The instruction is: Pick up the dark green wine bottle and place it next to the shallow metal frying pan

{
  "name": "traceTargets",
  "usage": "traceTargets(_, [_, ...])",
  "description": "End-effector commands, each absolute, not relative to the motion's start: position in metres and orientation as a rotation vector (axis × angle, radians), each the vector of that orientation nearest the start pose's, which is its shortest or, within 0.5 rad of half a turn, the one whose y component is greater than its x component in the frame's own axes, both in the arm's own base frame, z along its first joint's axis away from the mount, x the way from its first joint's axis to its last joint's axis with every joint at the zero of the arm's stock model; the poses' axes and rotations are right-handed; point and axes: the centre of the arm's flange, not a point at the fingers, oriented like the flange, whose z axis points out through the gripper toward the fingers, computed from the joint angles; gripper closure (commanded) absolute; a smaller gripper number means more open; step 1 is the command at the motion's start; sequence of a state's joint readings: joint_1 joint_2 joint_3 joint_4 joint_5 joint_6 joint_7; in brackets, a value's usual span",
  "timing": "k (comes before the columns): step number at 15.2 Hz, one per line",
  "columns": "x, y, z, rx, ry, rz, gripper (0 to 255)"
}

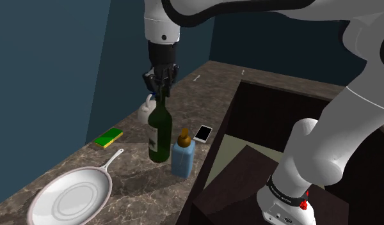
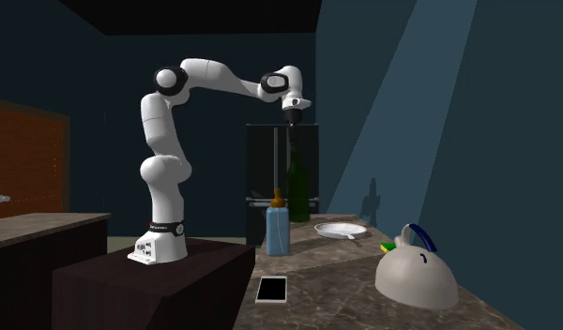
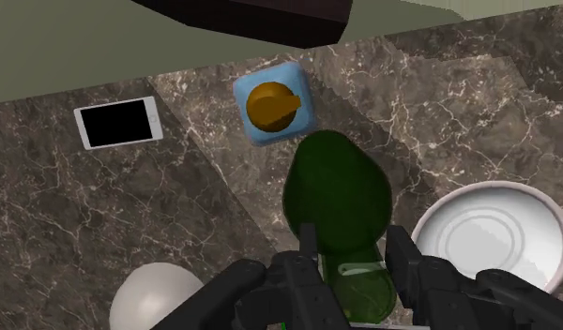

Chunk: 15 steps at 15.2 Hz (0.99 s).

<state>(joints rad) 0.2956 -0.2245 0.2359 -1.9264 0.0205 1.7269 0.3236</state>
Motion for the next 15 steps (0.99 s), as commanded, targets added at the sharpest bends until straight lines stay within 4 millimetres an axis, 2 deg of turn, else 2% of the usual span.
traceTargets(1, [0.405, 0.283, 0.582, -3.147, -0.312, -0.048, 255])
traceTargets(15, [0.306, 0.440, 0.582, -3.147, -0.312, -0.048, 255])
